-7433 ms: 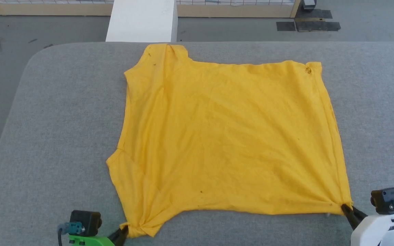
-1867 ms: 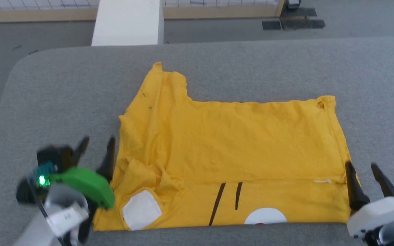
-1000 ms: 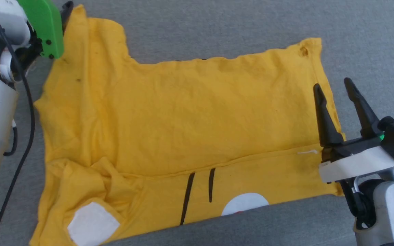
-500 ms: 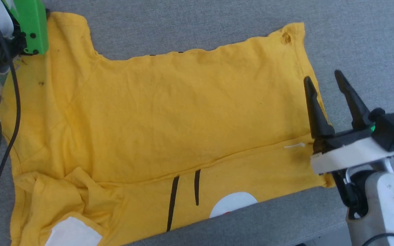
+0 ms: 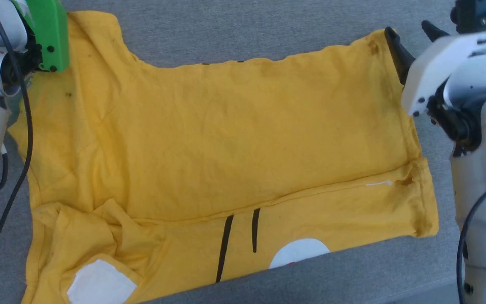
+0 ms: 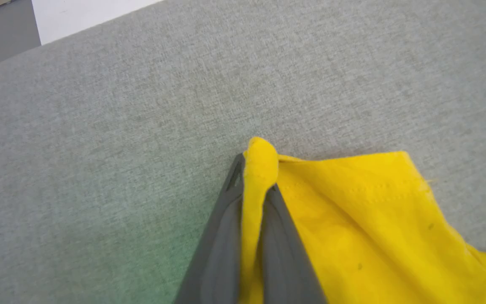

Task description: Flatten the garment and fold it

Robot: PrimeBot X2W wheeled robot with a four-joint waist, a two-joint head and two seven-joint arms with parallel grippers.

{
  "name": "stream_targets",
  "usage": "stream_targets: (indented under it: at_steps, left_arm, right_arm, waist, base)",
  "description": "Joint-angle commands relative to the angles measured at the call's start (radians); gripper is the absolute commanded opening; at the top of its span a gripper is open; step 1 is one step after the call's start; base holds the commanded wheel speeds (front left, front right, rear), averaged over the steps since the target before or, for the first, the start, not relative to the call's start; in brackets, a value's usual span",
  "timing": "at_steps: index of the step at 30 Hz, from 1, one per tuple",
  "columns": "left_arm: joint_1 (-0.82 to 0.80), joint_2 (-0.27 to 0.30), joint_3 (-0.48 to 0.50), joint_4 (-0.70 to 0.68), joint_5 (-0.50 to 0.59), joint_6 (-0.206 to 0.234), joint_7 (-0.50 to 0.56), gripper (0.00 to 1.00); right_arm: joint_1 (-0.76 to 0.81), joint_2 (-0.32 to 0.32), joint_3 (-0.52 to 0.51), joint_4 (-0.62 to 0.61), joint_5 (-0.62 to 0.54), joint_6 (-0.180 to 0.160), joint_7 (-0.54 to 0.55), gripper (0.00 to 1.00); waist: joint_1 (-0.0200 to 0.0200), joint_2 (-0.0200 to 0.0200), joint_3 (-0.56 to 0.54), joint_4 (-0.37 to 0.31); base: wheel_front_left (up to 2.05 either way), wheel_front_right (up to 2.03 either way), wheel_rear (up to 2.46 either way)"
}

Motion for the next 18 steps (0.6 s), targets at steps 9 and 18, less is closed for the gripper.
stream_targets:
  at_steps: [9, 18]
  left_arm:
    - [0.011, -0.015, -0.015, 0.013, -0.001, -0.017, -0.019, 0.00]
    - [0.013, -0.022, 0.004, 0.012, 0.040, -0.054, -0.274, 0.00]
  right_arm:
    - [-0.105, -0.006, 0.049, 0.128, -0.010, -0.001, 0.304, 0.44]
    - [-0.084, -0.029, 0.063, 0.070, 0.014, -0.001, 0.228, 0.00]
  waist:
    - [-0.0001, 0.0000, 0.022, 0.026]
    - [-0.0001, 0.0000, -0.016, 0.046]
  base:
    - [0.00, 0.00, 0.00]
    - [0.00, 0.00, 0.00]
